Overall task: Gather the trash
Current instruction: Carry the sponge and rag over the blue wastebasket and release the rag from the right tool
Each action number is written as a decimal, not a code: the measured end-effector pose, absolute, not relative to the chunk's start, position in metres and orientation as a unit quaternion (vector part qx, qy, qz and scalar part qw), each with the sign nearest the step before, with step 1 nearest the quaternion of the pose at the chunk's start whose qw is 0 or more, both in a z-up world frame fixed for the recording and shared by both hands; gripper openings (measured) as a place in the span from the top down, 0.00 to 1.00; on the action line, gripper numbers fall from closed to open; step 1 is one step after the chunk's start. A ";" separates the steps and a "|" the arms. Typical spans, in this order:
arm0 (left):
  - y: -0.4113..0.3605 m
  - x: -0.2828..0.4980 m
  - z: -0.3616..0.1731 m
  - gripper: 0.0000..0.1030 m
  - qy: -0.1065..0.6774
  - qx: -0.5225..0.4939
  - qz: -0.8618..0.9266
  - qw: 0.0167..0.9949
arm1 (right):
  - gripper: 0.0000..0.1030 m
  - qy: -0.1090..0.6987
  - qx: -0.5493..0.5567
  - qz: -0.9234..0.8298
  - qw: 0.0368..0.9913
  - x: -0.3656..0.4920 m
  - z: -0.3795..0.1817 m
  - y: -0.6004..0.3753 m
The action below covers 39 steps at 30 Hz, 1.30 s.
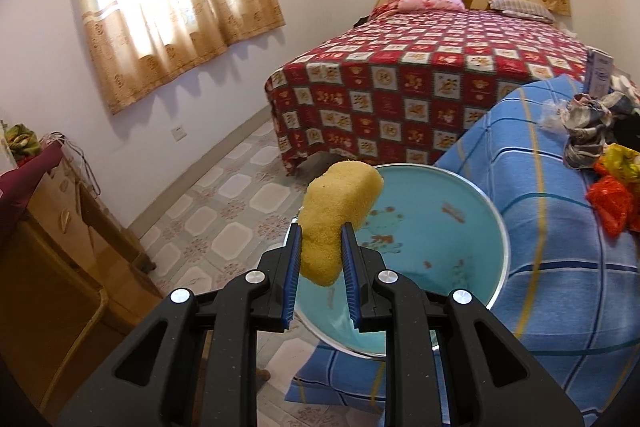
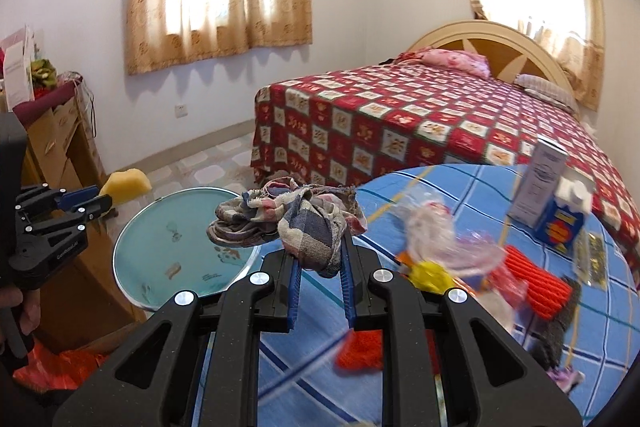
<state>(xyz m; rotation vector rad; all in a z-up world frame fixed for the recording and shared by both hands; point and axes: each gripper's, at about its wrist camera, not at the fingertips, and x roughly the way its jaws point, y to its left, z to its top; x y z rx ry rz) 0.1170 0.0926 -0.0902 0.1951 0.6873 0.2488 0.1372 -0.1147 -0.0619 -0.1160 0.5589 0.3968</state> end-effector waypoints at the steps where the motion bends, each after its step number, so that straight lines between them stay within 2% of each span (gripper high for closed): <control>1: 0.095 0.117 -0.091 0.80 0.337 0.094 0.123 0.929 | 0.83 0.276 -0.060 0.196 0.939 0.141 -0.062 -0.111; 15: 0.117 0.123 -0.095 0.80 0.345 0.083 0.153 0.922 | 0.82 0.301 -0.091 0.221 0.923 0.173 -0.079 -0.057; 39: 0.115 0.122 -0.099 0.79 0.347 0.079 0.144 0.923 | 0.82 0.299 -0.104 0.243 0.917 0.169 -0.083 -0.038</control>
